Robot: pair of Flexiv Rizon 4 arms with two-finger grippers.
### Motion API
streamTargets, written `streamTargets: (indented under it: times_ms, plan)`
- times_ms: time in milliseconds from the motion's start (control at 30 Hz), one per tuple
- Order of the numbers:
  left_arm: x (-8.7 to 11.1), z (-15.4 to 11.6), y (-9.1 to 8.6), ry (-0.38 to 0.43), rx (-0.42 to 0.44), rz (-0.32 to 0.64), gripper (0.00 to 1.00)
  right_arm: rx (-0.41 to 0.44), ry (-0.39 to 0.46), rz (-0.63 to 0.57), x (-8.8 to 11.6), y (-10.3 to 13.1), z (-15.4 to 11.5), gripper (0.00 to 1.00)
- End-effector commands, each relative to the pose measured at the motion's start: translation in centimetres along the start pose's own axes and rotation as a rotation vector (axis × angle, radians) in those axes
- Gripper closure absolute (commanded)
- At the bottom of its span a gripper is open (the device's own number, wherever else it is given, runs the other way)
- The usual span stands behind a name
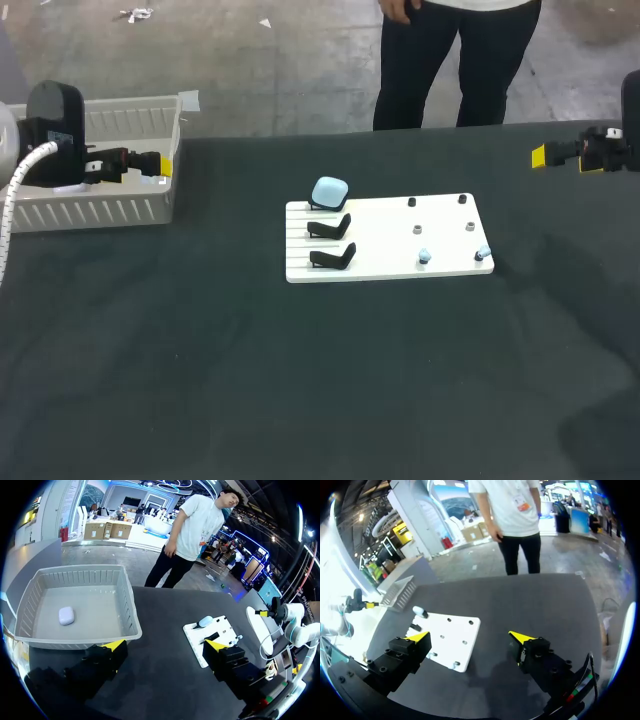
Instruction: Pick up each earbud case from the left stands, insert the matching earbuds, close the lid, and place the case in the box.
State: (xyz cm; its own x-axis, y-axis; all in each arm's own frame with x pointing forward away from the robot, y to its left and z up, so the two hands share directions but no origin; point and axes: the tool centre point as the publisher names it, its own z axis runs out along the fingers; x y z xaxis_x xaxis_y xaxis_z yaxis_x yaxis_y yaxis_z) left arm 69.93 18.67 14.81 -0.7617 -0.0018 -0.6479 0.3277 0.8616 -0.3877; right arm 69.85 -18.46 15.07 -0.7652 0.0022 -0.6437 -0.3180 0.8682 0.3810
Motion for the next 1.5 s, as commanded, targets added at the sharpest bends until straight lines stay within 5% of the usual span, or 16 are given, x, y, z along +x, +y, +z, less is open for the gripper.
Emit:
streamTargets:
  times_ms: [33, 267, 500, 667, 867, 1500]
  plan:
    - [-0.2, 0.0, -0.2, 0.009, -0.011, -0.002, 0.00, -0.003, 0.001, -0.001, 0.0, -0.1, 0.1, 0.00]
    - [-0.2, 0.0, -0.2, 0.009, -0.011, -0.002, 0.00, -0.003, 0.001, -0.001, 0.0, -0.1, 0.1, 0.00]
    - [-1.1, 0.8, -0.9, -0.184, 0.261, 0.366, 0.00, -0.003, 0.001, -0.001, 0.0, -0.1, 0.1, 0.00]
    - [-1.5, 1.4, -2.7, -0.224, 0.427, 0.599, 0.00, -0.003, 0.001, -0.001, 0.0, -0.1, 0.1, 0.00]
    - [-1.4, 2.0, -5.4, -0.218, 0.529, 0.753, 0.00, -0.003, 0.001, -0.001, 0.0, -0.1, 0.1, 0.00]
    - [-1.4, 2.1, -6.0, -0.195, 0.500, 0.757, 0.00, -0.003, 0.001, -0.001, 0.0, -0.1, 0.1, 0.00]
